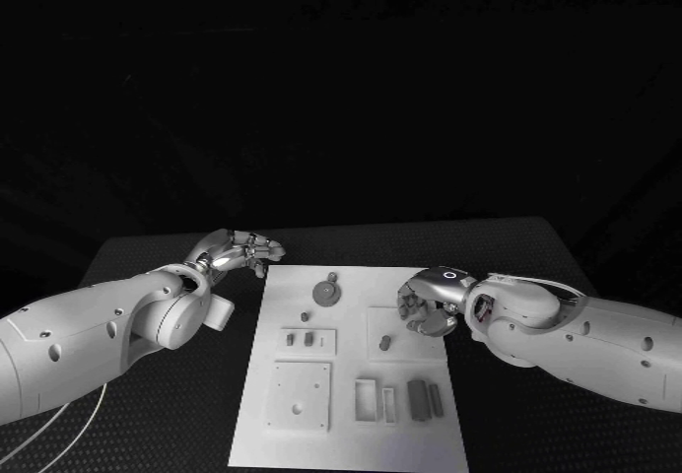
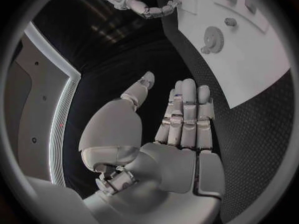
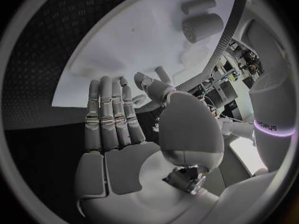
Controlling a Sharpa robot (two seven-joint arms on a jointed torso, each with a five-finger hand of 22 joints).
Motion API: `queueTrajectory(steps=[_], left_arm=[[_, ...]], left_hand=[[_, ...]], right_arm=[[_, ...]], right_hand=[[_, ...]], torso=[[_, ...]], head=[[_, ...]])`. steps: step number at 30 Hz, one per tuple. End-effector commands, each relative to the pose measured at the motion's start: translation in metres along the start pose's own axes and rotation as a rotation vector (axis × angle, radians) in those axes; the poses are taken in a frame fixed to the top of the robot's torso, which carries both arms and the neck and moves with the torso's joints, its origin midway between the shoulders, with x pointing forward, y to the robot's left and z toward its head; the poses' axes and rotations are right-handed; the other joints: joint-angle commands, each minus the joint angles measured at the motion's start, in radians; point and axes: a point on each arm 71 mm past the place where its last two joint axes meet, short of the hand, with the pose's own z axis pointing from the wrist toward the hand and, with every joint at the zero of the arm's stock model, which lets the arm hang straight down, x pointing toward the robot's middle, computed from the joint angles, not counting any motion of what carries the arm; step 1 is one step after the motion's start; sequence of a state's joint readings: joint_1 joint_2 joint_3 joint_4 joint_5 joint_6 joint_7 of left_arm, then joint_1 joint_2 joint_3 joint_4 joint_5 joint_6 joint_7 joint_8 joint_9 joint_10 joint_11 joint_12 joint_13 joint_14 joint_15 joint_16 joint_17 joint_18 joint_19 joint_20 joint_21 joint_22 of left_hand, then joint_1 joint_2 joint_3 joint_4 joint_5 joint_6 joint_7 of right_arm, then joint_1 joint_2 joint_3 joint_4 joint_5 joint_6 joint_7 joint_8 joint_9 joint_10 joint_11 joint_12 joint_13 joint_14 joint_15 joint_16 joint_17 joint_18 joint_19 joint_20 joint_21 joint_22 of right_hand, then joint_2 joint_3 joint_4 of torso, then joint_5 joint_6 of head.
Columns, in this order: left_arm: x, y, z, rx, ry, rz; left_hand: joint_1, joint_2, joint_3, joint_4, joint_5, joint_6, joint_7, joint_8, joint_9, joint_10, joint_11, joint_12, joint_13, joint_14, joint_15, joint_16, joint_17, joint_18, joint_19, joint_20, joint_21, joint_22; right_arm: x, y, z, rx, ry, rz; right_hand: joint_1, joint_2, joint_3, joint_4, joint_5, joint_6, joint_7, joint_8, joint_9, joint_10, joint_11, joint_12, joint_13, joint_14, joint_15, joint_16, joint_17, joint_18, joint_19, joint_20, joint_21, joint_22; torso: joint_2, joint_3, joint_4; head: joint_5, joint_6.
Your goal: Assemble the parts on the task board
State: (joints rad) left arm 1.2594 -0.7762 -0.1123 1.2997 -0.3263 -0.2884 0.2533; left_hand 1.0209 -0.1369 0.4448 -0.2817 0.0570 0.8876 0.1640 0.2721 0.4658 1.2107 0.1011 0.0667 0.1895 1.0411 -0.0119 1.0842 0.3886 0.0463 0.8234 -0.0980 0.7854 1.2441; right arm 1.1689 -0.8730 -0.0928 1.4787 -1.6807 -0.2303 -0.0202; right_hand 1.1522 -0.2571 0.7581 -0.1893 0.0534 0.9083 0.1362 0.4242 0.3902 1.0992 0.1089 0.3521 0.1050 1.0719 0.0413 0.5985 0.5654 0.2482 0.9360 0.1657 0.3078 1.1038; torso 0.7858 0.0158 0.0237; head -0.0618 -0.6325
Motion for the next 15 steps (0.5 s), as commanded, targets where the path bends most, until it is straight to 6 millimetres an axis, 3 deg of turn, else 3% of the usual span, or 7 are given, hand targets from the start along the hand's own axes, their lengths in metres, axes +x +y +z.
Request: queueTrajectory(steps=[1,15], left_arm=[[0.0014,-0.0021,-0.0002,0.017,0.014,-0.031],[-0.0009,-0.0008,0.0005,0.012,0.011,-0.033]], left_hand=[[-0.002,0.012,-0.007,0.001,-0.003,-0.004,0.003,0.003,-0.002,-0.010,0.001,0.001,-0.002,0.004,0.004,-0.004,-0.001,0.016,-0.003,-0.008,-0.004,-0.001],[-0.001,0.018,-0.009,0.001,-0.003,-0.006,0.003,0.003,-0.002,-0.010,0.001,0.002,-0.003,0.007,0.004,-0.006,-0.001,0.015,-0.002,-0.007,-0.007,-0.002]], right_arm=[[0.0057,-0.0005,0.0008,0.015,0.000,-0.057],[0.0044,0.0048,0.0033,0.001,-0.030,-0.048]], right_hand=[[0.000,-0.010,0.008,0.002,-0.005,0.002,0.003,-0.004,-0.002,0.008,0.000,-0.005,0.002,0.006,-0.004,0.001,0.003,0.014,0.007,-0.002,0.004,0.002],[0.012,-0.017,0.041,0.019,-0.005,0.006,0.004,-0.001,0.004,0.021,-0.003,-0.014,0.010,0.013,-0.007,0.001,0.018,0.014,0.013,-0.005,0.010,0.007]], torso=[[0.001,0.0009,0.0019],[0.000,0.0018,0.0010]], head=[[-0.001,-0.002],[0.002,-0.004]])
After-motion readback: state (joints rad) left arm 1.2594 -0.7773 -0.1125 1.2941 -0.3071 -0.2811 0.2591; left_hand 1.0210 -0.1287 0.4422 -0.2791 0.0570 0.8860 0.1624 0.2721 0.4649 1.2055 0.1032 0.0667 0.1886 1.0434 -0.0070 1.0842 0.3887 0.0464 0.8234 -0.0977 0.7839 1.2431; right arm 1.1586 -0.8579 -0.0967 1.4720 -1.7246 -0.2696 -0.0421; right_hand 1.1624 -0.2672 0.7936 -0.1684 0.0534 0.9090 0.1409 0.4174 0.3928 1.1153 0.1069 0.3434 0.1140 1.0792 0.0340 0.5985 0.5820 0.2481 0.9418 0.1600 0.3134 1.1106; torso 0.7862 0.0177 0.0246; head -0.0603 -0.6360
